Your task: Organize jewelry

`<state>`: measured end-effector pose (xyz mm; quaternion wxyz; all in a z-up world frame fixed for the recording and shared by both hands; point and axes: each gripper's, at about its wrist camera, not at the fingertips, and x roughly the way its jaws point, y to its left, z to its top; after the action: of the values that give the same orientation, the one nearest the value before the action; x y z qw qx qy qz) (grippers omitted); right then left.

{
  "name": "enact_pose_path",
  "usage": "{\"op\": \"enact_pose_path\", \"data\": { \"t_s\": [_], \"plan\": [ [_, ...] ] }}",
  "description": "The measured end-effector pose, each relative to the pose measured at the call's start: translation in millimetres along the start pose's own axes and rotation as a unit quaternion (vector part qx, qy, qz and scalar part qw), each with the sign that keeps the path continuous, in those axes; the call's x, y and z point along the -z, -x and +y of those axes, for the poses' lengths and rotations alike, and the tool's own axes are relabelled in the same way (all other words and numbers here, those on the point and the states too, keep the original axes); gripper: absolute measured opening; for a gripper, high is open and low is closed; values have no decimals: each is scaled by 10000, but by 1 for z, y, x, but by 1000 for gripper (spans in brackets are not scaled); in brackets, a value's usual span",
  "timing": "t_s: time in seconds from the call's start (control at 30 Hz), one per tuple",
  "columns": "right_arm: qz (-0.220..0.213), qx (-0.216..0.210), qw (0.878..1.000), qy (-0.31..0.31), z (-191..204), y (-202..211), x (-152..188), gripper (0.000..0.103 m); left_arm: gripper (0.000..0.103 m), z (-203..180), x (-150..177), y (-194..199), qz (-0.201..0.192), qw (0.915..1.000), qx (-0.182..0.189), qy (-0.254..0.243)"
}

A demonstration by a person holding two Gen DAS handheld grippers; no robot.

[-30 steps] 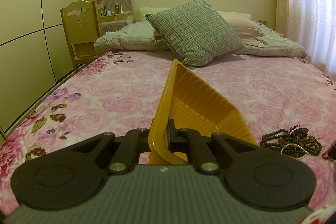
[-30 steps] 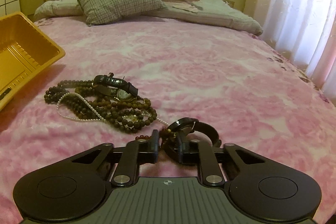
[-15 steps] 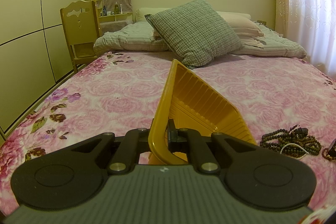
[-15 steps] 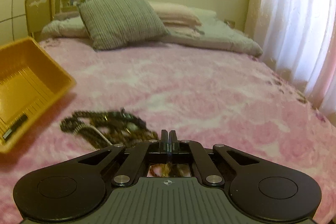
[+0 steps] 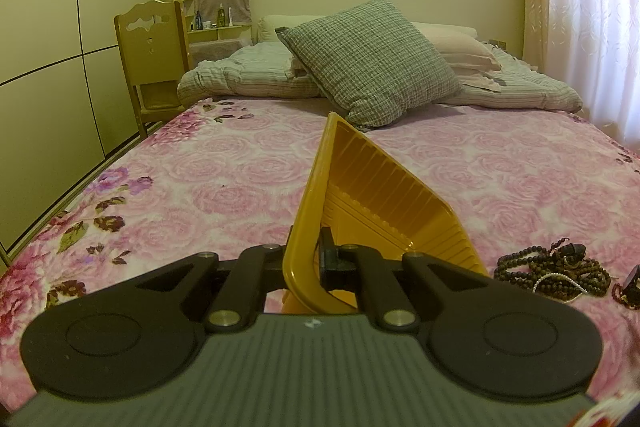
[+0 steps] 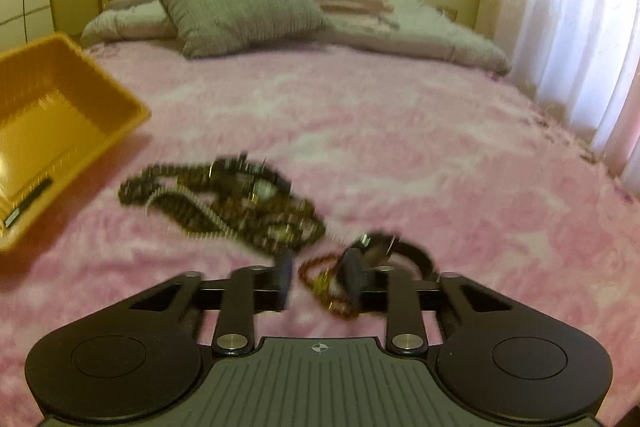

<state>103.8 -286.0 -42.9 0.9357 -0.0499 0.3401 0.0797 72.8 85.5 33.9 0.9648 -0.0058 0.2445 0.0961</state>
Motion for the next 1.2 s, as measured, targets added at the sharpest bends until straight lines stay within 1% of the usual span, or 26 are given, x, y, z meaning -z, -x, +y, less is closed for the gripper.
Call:
{"op": "enact_pose_path", "data": {
  "t_s": [0.17, 0.23, 0.33, 0.37, 0.4, 0.53, 0.7, 0.8, 0.9, 1.0, 1.13, 1.2],
  "plan": [
    [208, 94, 9996, 168, 3, -20, 13, 32, 7, -1, 0, 0, 11, 10000, -4, 7],
    [194, 240, 9990, 336, 3, -26, 16, 32, 7, -1, 0, 0, 8, 10000, 2, 3],
    [197, 244, 9989, 357, 1, -28, 16, 31, 7, -2, 0, 0, 3, 10000, 5, -7],
    [215, 242, 9987, 402, 2, -28, 16, 24, 7, -1, 0, 0, 1, 10000, 9, -3],
    [219, 245, 9985, 441, 3, -27, 16, 8, 7, -1, 0, 0, 0, 10000, 8, -12],
    [174, 252, 9988, 378, 4, -18, 14, 8, 7, 0, 1, 0, -5, 10000, 12, -18],
    [-116, 91, 9995, 287, 11, 2, -1, 8, 7, -1, 1, 0, -7, 10000, 14, -17],
    [-375, -177, 9989, 224, 20, 16, -19, 8, 7, -1, 1, 0, -5, 10000, 12, -17],
    [-695, -592, 9957, 163, 37, 30, -42, 8, 7, -1, 1, 0, -6, 10000, 12, -19],
    [-892, -1071, 9902, 76, 54, 38, -62, 8, 7, -1, 0, 0, -7, 10000, 13, -19],
    [-951, -1810, 9789, 26, 86, 36, -84, 8, 7, -1, 0, 0, -9, 10000, 18, -23],
    [-907, -2070, 9741, 67, 102, 32, -89, 8, 7, -1, 0, 0, -7, 10000, 22, -23]
  ]
}}
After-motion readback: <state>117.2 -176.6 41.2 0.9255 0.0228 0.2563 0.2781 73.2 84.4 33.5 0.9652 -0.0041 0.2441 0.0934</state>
